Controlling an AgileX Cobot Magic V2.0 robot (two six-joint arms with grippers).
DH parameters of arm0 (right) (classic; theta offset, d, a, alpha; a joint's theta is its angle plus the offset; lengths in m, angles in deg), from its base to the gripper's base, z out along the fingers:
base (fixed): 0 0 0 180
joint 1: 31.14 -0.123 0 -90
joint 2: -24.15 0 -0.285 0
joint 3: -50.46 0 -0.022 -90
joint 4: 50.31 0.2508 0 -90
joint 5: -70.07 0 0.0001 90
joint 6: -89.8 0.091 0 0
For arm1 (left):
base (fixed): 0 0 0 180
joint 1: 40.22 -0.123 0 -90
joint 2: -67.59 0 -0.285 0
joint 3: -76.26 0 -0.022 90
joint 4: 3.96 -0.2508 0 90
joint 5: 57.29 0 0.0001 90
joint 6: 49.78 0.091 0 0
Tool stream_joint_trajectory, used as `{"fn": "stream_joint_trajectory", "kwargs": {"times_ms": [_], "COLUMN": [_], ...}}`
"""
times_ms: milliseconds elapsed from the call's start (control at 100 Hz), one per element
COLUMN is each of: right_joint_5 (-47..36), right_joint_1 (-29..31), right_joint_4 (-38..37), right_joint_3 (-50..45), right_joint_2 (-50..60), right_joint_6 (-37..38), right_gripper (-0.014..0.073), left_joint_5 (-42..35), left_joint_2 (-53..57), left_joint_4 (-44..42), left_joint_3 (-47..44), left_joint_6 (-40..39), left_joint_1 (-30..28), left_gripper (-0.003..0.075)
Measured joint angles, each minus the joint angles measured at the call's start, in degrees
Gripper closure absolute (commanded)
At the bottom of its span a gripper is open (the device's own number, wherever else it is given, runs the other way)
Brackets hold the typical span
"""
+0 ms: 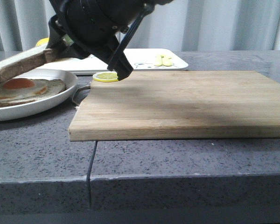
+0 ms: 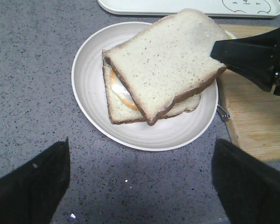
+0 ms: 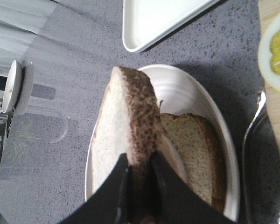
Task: Place bread and move sandwich to tray
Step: 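Carry the bread over the egg toast and release it on top, then raise the right gripper away from the plate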
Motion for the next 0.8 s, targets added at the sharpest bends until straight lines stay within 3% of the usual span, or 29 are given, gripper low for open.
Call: {"fn": "stream_joint_trajectory", "kwargs": {"times_ms": [460, 530, 730, 800], "right_joint_5": [0.33, 0.44, 0.56, 0.56], "right_joint_1": [-0.56, -0.56, -0.56, -0.56], "right_joint_4": [0.23, 0.32, 0.32, 0.32], "right_joint_3": [0.00, 0.00, 0.00, 0.00], "right_joint_2": [-2.40, -2.40, -2.40, -2.40], "right_joint_6": [0.12, 0.09, -0.88, -1.00], "right_gripper": [0.0623, 0.0554, 0.0215, 0.0145], "left_joint_5": [0.00, 0.00, 0.00, 0.00], "left_joint_2": [0.00, 0.00, 0.00, 0.00], "left_joint_4": [0.00, 0.00, 0.00, 0.00], "left_joint_3": [0.00, 0.00, 0.00, 0.00], "left_joint_6": [0.00, 0.00, 0.00, 0.00], "left_joint_1": [0.00, 0.00, 0.00, 0.00], "left_gripper": [0.0146, 0.0146, 0.0146, 0.0146]}}
